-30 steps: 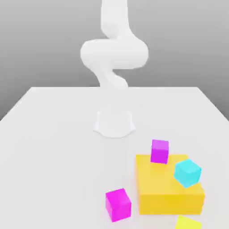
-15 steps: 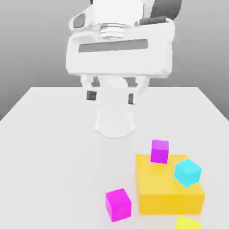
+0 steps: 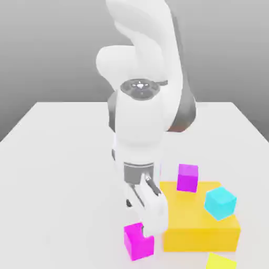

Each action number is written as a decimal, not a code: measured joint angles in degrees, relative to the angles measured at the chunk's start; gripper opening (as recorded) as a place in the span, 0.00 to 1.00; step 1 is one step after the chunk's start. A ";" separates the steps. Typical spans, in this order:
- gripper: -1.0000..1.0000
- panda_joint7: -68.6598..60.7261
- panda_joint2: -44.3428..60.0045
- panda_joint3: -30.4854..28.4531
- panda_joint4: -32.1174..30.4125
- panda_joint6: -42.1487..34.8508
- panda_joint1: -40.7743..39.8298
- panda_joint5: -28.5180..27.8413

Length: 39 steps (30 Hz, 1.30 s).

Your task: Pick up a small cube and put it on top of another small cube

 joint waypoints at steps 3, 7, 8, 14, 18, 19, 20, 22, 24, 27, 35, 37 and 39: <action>0.00 2.52 6.03 -3.59 1.08 4.77 2.92 -3.05; 0.00 2.53 6.03 -3.59 1.08 4.90 2.91 -3.07; 0.00 2.54 6.03 -3.59 1.08 4.96 2.91 -3.07; 0.00 -0.55 -0.54 -0.68 -0.22 -0.29 0.91 1.11; 0.00 -3.53 -8.67 2.26 -2.39 -6.12 1.11 5.34; 0.00 -4.20 -10.71 2.88 -3.06 -7.44 2.35 6.36; 0.00 -4.88 -12.73 3.32 -3.74 -8.74 3.03 7.40; 0.00 -6.23 -16.76 4.00 -5.12 -11.30 5.03 9.47; 0.00 -7.47 -20.76 4.53 -6.51 -13.83 6.53 11.42; 0.00 -9.34 -26.68 5.28 -8.63 -17.52 9.30 14.33; 0.00 -13.32 -41.78 6.32 -14.49 -26.44 18.31 20.90; 0.00 -13.94 -43.98 6.58 -15.92 -27.14 20.15 22.07; 0.00 -14.00 -41.84 7.27 -17.07 -23.84 20.32 22.40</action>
